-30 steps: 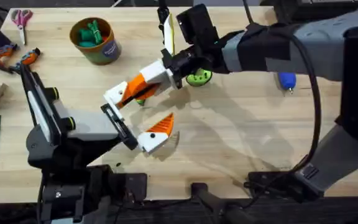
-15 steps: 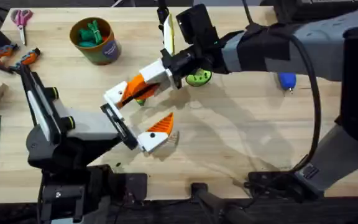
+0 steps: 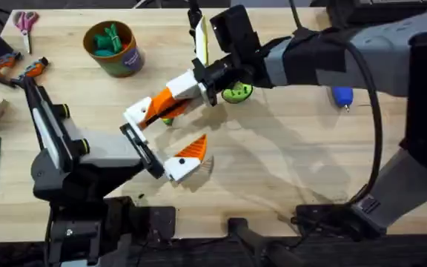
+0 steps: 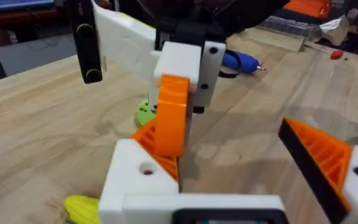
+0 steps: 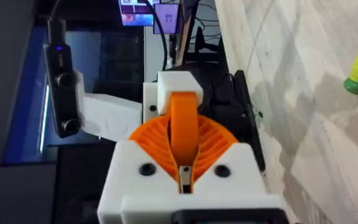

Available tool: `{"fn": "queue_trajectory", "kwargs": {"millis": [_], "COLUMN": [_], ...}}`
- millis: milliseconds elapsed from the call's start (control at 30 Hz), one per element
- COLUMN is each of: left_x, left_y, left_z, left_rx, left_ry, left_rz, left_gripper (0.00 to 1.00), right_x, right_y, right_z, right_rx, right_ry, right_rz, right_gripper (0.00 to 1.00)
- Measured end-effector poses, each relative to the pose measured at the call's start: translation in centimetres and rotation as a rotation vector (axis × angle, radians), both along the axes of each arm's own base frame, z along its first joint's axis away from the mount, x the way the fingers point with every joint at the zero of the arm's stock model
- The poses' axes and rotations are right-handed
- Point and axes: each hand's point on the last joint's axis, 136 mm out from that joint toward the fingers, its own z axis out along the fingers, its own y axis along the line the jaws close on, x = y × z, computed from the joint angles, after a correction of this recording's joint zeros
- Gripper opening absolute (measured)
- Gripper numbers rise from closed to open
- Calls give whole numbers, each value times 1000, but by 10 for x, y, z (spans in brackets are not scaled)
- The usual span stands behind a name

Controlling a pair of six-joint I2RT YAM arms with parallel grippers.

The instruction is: Pick up the gripper from the table and insert it into the empty holder that is missing its gripper. Then pick up a screw, insert it into the mounting hole, and use the screwdriver to tighten it. Finally, clean up the table by picking up the vegetable and placing it into the bucket.

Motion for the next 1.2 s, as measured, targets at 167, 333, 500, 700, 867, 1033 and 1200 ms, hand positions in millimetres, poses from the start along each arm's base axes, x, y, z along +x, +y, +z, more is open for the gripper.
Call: {"fn": "queue_trajectory", "kwargs": {"millis": [167, 333, 500, 700, 867, 1033, 1200], "left_x": [0, -2, -2, -2, -4, -11, -13], "left_y": [0, -1, -1, -1, -3, -9, -10], "left_z": [0, 0, 0, 0, 0, 0, 0], "left_rx": [0, 2, 4, 8, 15, 11, 10], "left_ry": [0, -5, -6, -12, -24, -24, -23], "left_rz": [0, -14, -13, -13, -29, -82, -94], "left_gripper": [986, 985, 986, 985, 985, 986, 986], "right_x": [0, 0, 0, 0, 2, 11, 18], "right_y": [0, 2, 3, 3, -3, -12, -23], "right_z": [0, -2, -4, -4, 0, 7, 12], "right_rx": [0, -7, -13, -9, 16, 51, 86], "right_ry": [-1, -8, -19, -26, -19, -26, -28], "right_rz": [0, -5, -14, -11, 3, -1, 2], "right_gripper": [112, 232, 313, 348, 429, 503, 594]}}
